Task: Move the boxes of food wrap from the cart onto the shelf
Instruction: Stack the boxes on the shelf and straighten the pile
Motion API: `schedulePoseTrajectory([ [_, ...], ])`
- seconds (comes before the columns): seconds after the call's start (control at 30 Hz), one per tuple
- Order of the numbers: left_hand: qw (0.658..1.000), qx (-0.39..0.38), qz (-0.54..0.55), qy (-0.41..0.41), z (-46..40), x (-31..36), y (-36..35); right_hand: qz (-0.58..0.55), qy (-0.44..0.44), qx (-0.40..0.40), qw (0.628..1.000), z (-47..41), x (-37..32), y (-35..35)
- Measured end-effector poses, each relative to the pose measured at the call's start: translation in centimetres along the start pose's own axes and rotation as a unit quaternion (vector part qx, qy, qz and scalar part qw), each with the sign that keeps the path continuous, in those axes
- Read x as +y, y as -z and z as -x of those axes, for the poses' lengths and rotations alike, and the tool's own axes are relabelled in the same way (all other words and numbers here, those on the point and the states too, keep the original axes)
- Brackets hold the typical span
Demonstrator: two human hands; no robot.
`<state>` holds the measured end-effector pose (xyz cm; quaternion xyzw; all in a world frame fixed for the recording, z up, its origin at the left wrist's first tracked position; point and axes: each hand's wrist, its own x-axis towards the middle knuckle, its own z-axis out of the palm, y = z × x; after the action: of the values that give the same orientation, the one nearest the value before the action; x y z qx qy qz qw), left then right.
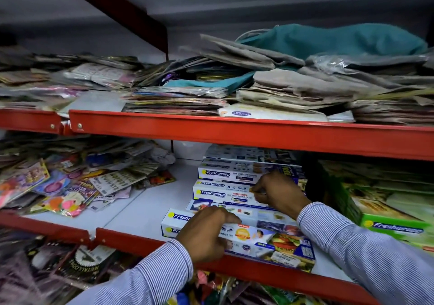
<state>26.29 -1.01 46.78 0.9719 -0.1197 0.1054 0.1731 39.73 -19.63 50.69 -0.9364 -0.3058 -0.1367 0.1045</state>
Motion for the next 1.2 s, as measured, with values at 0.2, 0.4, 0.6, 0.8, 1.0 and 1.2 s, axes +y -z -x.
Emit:
schedulePoseTrajectory([
  [0.2,1.000,0.019,0.012,-0.010,-3.4,0.4,0.3,-0.050,0.005,0.009,0.999,0.0,0.3,0.3],
  [0.4,0.998,0.028,0.049,0.003,-6.9,0.1,-0.2,-0.106,0.017,-0.014,0.994,-0.2,1.1,1.1],
  [0.6,0.997,0.061,-0.001,-0.046,-8.8,-0.5,-1.3,-0.074,-0.033,0.001,0.997,1.4,1.8,0.5],
  [0.8,0.987,0.132,-0.004,-0.091,-8.2,-1.5,-2.8,-0.086,-0.082,0.103,0.988,3.8,1.6,-3.4],
  [1.0,0.988,0.137,0.018,-0.074,-7.5,-1.5,-3.1,-0.072,-0.072,0.131,0.986,4.0,1.5,-3.7],
  [1.2,0.988,0.134,0.021,-0.072,-7.6,-1.2,-3.0,-0.084,-0.061,0.126,0.987,4.1,1.8,-3.5],
])
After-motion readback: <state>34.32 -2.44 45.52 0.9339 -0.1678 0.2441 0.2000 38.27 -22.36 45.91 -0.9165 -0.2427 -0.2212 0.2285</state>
